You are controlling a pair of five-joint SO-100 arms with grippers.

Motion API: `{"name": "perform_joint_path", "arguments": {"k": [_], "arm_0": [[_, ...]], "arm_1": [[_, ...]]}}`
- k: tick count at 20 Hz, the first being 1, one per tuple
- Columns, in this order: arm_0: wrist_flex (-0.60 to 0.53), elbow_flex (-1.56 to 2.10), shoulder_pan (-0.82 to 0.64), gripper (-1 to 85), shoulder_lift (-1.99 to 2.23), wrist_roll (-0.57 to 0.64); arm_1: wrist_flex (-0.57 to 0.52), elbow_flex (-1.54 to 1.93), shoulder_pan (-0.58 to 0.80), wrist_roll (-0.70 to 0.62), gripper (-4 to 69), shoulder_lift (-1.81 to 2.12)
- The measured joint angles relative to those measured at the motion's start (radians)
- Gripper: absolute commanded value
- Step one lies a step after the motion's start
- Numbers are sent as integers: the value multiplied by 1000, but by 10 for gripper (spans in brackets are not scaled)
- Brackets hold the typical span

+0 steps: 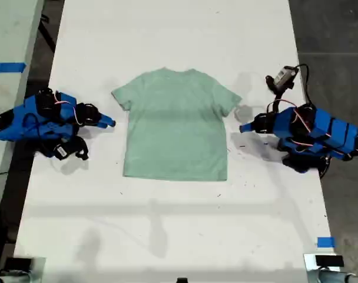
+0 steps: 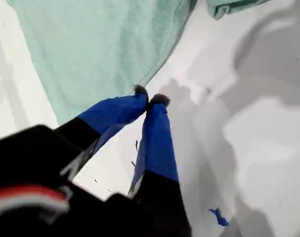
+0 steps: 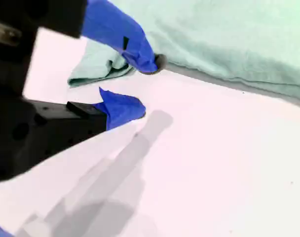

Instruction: Fold tshirt

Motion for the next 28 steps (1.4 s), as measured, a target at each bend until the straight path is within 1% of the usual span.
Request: {"name": "perform_joint_path", "arguments": {"k": [1,2,3,4,6,7,8,9,10,11,12,13,14,15,16,19,22,24,28], "arm_0": [[0,0,0,104,0,-2],[2,0,17,104,0,-35],[3,2,20,107,0,-54],[3,2,14,134,0,-60],[3,3,-18,177,0,-78],[5,3,11,324,0,-101],[5,3,67,370,0,-112],[5,3,129,209,0,-120],[12,5,166,117,0,-156],[12,5,146,11,0,-166],[12,5,101,1,0,-169],[-2,5,67,56,-2,-166],[-5,5,81,69,-2,-166],[-5,5,109,14,-2,-166],[6,5,141,1,-2,-169],[-3,5,130,1,-2,-181],[-66,2,75,1,-49,-178],[-87,-89,28,1,-178,-133],[-103,-382,-52,1,-586,-28]], "arm_1": [[0,0,0,0,22,0],[0,0,-26,49,23,0],[0,0,-67,169,23,0],[0,0,-81,314,24,0],[0,0,-92,535,29,0],[0,0,-95,617,32,3],[0,0,-94,701,35,5],[0,0,-94,782,27,5],[0,0,-94,818,2,6],[0,0,-94,787,-12,6],[0,0,-94,726,-12,8],[-2,0,-98,701,-12,9],[-9,0,-117,732,-12,9],[-32,0,-126,749,-11,6],[-43,0,-127,719,-11,8],[-44,0,-126,687,-11,6],[-20,-103,-120,649,-11,-29],[-11,-204,-81,600,-12,-150],[43,-482,43,431,-12,-500]]}}
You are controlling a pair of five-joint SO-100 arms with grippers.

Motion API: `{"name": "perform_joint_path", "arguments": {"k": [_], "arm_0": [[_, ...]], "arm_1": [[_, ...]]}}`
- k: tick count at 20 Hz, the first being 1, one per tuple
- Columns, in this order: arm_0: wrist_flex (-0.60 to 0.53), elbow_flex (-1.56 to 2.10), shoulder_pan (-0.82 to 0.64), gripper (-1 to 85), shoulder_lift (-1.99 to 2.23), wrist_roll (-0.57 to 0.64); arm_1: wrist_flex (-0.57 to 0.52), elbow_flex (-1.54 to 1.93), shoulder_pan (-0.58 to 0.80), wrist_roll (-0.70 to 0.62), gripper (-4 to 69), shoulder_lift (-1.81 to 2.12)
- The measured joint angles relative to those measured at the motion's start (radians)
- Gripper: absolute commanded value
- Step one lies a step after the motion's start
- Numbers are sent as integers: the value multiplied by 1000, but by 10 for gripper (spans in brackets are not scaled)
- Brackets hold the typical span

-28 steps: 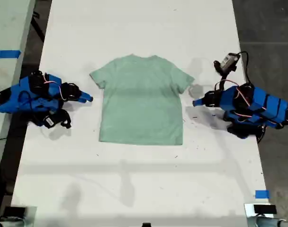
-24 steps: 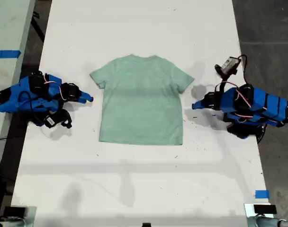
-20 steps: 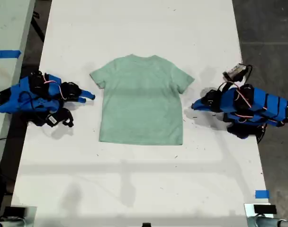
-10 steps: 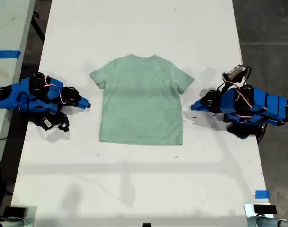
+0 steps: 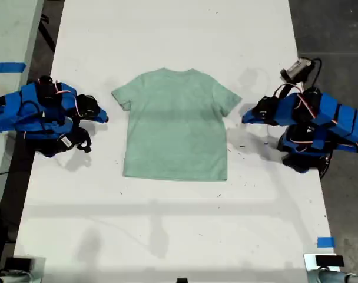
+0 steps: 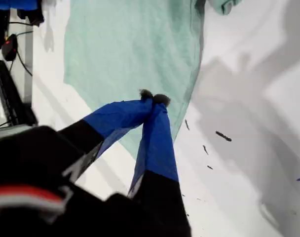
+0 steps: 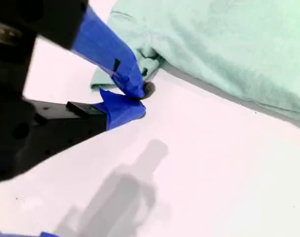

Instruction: Fold tshirt

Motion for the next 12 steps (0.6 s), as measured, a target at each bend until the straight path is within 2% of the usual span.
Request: {"name": "perform_joint_path", "arguments": {"k": [5,7,12], "arm_0": [[48,-460,-71,1,-552,137],[114,-620,-112,1,-715,193],[218,-785,-242,18,-876,307]], "arm_1": [[69,-302,155,-235,-13,-379],[92,-417,209,-314,-13,-512],[140,-591,351,-469,-1,-726]]}}
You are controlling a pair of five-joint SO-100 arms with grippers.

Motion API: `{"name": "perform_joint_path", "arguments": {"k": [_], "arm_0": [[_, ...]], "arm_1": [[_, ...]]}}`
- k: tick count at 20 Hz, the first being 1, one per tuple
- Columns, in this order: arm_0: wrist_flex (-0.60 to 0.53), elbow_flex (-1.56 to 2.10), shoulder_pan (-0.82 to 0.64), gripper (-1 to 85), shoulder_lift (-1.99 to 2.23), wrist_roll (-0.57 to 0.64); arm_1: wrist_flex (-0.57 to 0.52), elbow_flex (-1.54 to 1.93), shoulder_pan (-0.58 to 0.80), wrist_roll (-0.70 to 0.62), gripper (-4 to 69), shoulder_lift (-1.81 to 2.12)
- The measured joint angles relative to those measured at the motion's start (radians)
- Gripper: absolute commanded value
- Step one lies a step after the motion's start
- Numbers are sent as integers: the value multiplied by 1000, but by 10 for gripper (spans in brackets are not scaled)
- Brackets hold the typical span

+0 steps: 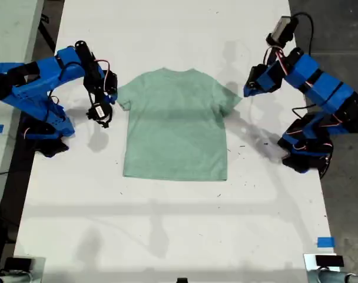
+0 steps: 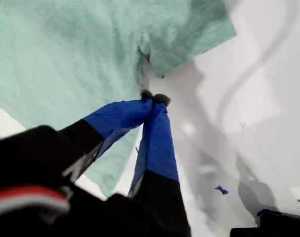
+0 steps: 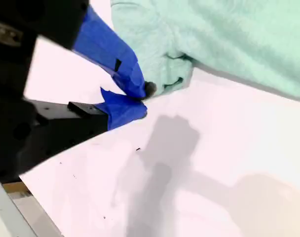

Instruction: Fold tshirt

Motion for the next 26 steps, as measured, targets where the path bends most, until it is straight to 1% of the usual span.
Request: {"name": "perform_joint_path", "arguments": {"k": [2,3,4,5,7,8,11,14,19,21,25,26], "arm_0": [[31,-17,-61,60,-8,46],[51,-25,-94,74,-11,67],[66,-26,-127,104,-15,91],[77,-26,-156,150,-17,109],[95,-26,-201,209,-17,141],[98,-26,-216,215,-17,152],[103,-26,-233,215,-32,172],[103,-26,-235,213,-63,172],[103,-26,-235,209,-77,172],[103,-26,-235,208,-77,172],[103,-26,-235,206,-80,172],[103,-26,-235,205,-80,172]], "arm_1": [[14,-38,52,-49,82,-31],[26,-60,77,-69,140,-54],[37,-78,97,-87,220,-72],[43,-100,109,-103,274,-92],[48,-135,117,-132,316,-118],[48,-146,117,-146,327,-130],[44,-149,124,-184,323,-164],[-49,-106,127,-227,325,-224],[-279,0,156,-313,324,-426],[-350,8,176,-345,325,-514],[-430,6,209,-383,318,-655],[-439,0,215,-387,280,-675]]}}
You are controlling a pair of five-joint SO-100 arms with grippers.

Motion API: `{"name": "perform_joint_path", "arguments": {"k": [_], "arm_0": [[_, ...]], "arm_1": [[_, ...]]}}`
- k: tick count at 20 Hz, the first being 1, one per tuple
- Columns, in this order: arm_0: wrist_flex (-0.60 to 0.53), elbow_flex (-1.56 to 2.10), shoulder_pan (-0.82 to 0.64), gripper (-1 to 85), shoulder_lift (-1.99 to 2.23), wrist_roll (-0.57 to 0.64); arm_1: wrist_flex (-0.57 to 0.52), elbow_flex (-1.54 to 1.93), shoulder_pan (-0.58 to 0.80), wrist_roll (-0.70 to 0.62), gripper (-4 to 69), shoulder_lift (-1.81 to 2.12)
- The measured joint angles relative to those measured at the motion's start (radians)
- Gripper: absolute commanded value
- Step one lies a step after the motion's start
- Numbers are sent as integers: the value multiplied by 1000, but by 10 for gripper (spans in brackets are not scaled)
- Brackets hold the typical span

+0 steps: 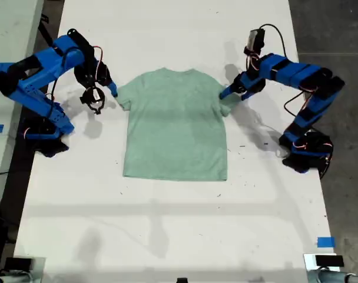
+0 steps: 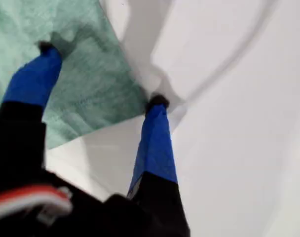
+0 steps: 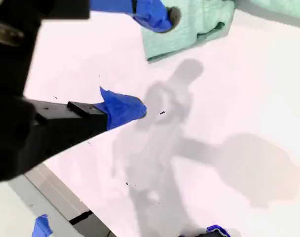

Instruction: Fold tshirt

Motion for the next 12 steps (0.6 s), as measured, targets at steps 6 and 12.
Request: {"name": "perform_joint_path", "arguments": {"k": [6,12], "arm_0": [[0,0,9,204,-11,-2],[0,0,38,202,-11,-26]], "arm_1": [[-20,-104,3,-25,-2,-97],[92,-164,2,-34,-13,-106]]}}
